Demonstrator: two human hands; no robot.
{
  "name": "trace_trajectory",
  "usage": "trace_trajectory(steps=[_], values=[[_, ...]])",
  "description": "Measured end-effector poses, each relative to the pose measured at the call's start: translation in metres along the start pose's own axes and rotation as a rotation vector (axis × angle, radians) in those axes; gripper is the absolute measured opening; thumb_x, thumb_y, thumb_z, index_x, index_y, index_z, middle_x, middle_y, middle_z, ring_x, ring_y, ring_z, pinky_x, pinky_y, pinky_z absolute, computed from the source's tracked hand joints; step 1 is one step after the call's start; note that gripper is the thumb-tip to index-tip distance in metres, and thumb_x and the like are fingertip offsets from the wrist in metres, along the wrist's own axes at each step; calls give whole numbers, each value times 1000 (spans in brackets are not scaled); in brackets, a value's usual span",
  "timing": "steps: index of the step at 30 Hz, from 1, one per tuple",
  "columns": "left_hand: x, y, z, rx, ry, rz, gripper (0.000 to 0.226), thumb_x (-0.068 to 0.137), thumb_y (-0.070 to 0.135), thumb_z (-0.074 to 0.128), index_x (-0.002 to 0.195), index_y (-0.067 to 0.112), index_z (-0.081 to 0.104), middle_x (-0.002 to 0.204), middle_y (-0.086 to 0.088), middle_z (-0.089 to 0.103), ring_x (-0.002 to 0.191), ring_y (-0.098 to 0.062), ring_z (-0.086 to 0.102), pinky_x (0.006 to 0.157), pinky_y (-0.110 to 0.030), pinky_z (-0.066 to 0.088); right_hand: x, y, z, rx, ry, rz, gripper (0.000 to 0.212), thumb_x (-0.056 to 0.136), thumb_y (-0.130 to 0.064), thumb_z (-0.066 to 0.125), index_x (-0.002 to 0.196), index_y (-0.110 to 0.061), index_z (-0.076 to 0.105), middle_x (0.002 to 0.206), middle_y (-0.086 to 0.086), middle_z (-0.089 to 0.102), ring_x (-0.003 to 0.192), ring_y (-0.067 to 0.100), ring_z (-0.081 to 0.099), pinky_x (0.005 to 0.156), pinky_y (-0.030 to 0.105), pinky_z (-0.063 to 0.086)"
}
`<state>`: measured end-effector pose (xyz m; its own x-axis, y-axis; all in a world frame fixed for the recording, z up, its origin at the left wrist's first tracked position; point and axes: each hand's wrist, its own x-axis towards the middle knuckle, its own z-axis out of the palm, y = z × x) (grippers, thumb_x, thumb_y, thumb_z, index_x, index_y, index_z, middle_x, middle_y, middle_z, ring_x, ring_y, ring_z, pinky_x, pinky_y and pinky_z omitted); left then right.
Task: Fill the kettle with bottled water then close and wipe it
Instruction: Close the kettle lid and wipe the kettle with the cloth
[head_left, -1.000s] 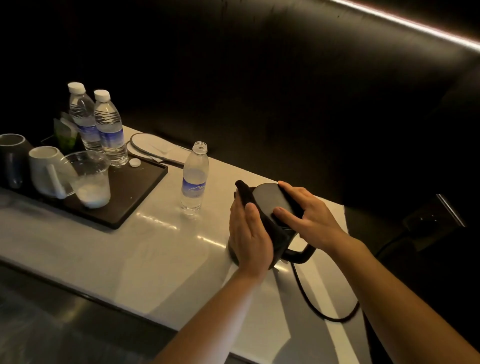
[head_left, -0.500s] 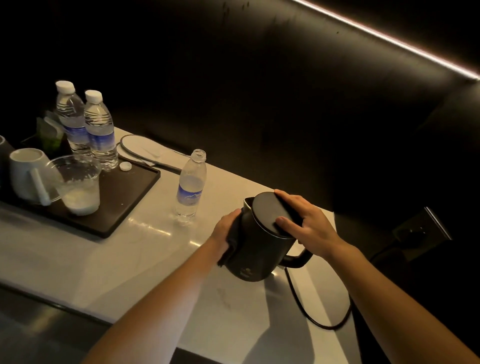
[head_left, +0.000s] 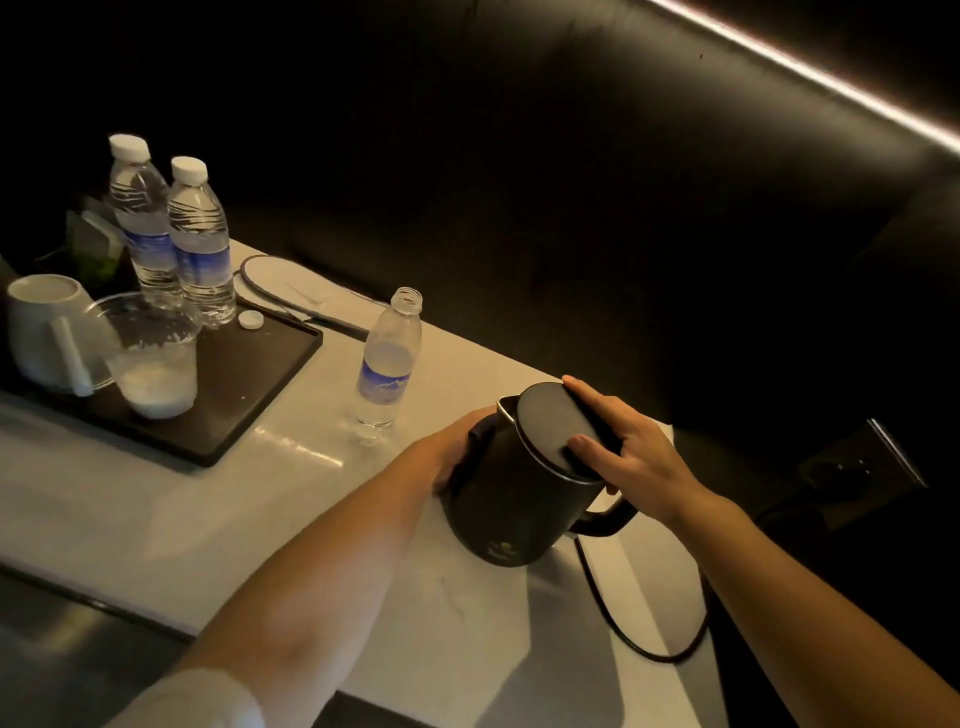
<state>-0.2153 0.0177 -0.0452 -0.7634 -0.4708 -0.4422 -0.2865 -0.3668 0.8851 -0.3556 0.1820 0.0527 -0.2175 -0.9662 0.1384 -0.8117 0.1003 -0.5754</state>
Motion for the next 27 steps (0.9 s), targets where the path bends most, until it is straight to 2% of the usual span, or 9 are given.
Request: trace_trajectory(steps=[3, 7, 9, 12, 16, 19, 21, 25, 27], values=[[-7, -29, 6, -253, 32, 134, 44, 83, 61, 56, 78, 26, 82, 83, -5, 79, 93, -27, 69, 85, -40, 48, -1, -3, 1, 0, 4, 5, 65, 85, -71, 55, 144, -63, 30, 115, -45, 43, 102, 13, 55, 63, 18, 48], [-21, -68, 28, -399, 185, 418, 56, 92, 67, 48, 113, 22, 73, 114, -15, 73, 112, -34, 66, 100, -56, 49, -3, -7, 1, 1, 9, 14, 64, 84, -73, 54, 143, -65, 30, 113, -47, 41, 103, 12, 54, 68, 20, 45], [-31, -81, 44, -378, 357, 496, 56, 91, 72, 44, 123, 32, 67, 119, -5, 73, 114, -26, 66, 101, -56, 50, -4, -9, 3, -10, 19, 17, 64, 82, -78, 52, 141, -68, 28, 112, -48, 41, 102, 11, 54, 68, 21, 46], [-49, -92, 74, -244, 612, 585, 47, 100, 60, 30, 144, 49, 45, 144, 10, 58, 133, -13, 54, 109, -52, 45, -6, -13, 4, -16, 40, 31, 67, 78, -84, 48, 140, -69, 27, 112, -46, 41, 101, 11, 53, 67, 21, 46], [-70, -93, 114, 30, 933, 699, 52, 105, 52, 22, 156, 45, 18, 157, -7, 45, 141, -25, 45, 107, -54, 45, -9, -12, 4, -22, 46, 36, 68, 82, -76, 52, 145, -61, 29, 118, -36, 43, 103, 13, 53, 68, 23, 46], [-79, -85, 134, 1, 960, 733, 54, 105, 50, 22, 156, 49, 5, 165, -11, 28, 152, -25, 25, 117, -56, 32, -11, -11, 4, -18, 54, 37, 71, 82, -76, 51, 147, -56, 30, 118, -34, 44, 104, 13, 53, 66, 20, 45], [-79, -84, 137, 33, 958, 714, 53, 106, 48, 23, 157, 49, 7, 167, -9, 21, 155, -22, 16, 119, -57, 27, -13, -11, 4, -15, 58, 32, 72, 81, -81, 50, 146, -59, 29, 118, -34, 44, 103, 12, 54, 64, 17, 45], [-68, -75, 124, 80, 916, 689, 49, 106, 51, 18, 155, 52, 16, 165, -4, 27, 152, -19, 22, 118, -55, 30, -15, -6, 3, 3, 83, 55, 68, 82, -79, 50, 144, -63, 27, 122, -32, 44, 101, 14, 55, 57, 17, 49], [-58, -69, 112, 121, 901, 669, 50, 105, 56, 15, 154, 52, 22, 160, 3, 37, 146, -5, 28, 118, -45, 32, -14, -3, 2, 15, 97, 81, 69, 84, -75, 51, 147, -59, 28, 124, -33, 42, 102, 17, 55, 58, 19, 50]])
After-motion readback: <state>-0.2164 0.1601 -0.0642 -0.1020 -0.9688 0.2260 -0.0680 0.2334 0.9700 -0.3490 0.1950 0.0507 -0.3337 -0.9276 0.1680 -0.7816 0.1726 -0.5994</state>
